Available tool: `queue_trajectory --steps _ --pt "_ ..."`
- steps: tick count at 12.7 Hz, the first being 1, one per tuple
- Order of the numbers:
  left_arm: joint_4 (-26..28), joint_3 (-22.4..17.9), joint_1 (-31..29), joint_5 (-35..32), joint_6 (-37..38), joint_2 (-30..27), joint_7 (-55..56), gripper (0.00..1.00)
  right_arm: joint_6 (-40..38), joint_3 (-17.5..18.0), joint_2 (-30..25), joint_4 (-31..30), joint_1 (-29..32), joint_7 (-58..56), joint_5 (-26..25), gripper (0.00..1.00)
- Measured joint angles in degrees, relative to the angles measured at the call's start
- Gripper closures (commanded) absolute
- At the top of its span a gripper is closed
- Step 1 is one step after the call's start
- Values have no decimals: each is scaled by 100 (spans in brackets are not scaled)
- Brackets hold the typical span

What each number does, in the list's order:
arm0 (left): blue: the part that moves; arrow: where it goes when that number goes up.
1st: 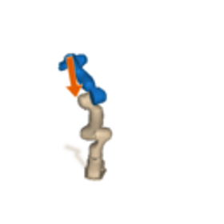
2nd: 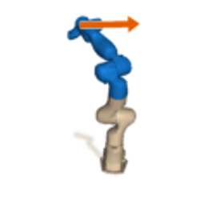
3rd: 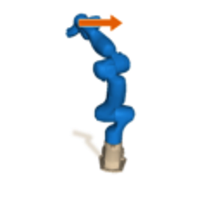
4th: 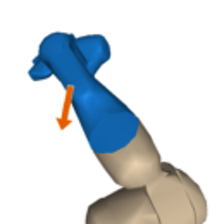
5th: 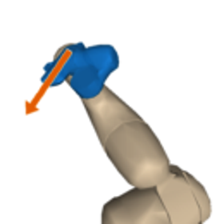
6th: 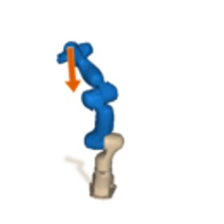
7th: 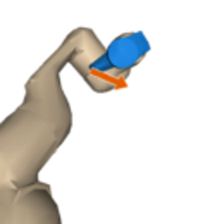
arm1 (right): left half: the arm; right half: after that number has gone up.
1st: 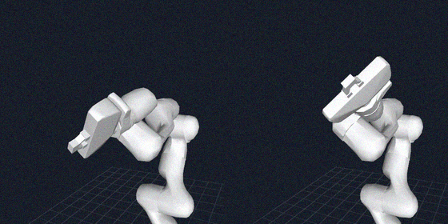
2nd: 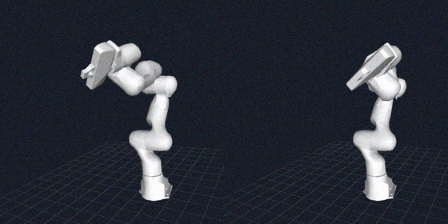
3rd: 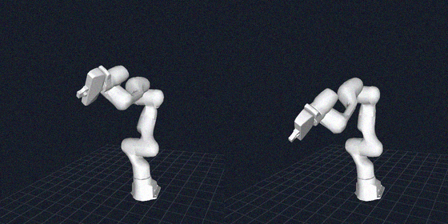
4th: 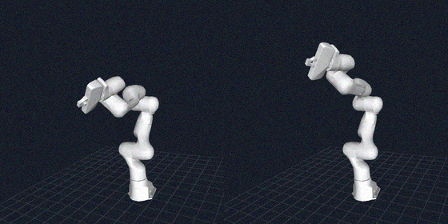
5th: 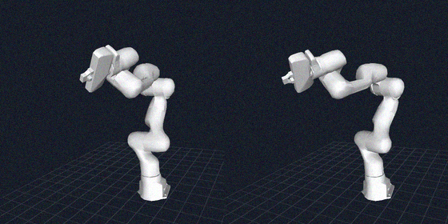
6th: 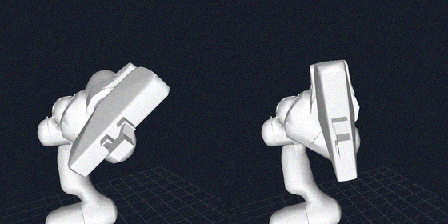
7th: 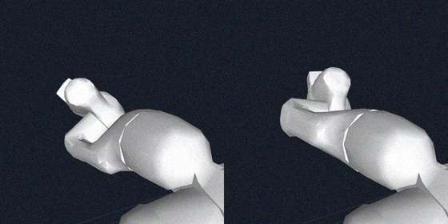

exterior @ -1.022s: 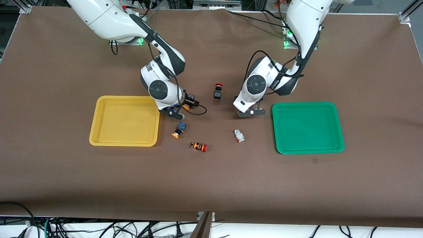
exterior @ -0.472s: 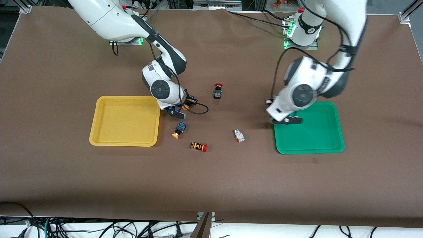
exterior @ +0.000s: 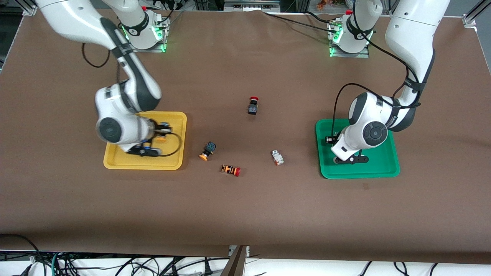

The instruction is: Place green and yellow buttons in trays

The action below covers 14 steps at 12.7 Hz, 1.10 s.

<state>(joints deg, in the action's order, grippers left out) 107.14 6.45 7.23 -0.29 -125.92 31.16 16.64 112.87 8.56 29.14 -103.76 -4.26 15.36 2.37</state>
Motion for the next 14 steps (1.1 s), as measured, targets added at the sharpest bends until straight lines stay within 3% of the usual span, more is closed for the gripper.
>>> queue_trajectory --steps 2,3,4,5,8,10,12,13,14 --pt "-517 72 48 36 111 -113 190 0 2 -573 128 -73 9 -802 0 100" --pt "-745 132 144 80 187 -169 477 0 9 -760 213 -83 9 -1053 0 78" --pt "-930 164 308 125 232 -176 847 0 15 -890 285 -84 8 -1220 0 29" --pt "-1104 177 508 152 238 -115 1258 0 24 -965 337 -83 8 -1293 0 1" --pt "-1807 181 1149 159 196 605 2711 0 52 -918 338 0 -27 -1238 223 0" --pt "-2264 175 1334 158 -94 1255 3310 0 95 -476 307 303 -70 -268 646 0" --pt "-2463 174 1367 158 -574 1650 3729 0 426 49 345 629 -296 1214 674 0" --pt "-2499 174 1405 158 -705 1768 3878 17 748 207 407 728 -503 1938 675 0" --pt "-2517 174 1456 158 -769 1835 3960 51 1137 283 511 778 -733 2568 674 0"
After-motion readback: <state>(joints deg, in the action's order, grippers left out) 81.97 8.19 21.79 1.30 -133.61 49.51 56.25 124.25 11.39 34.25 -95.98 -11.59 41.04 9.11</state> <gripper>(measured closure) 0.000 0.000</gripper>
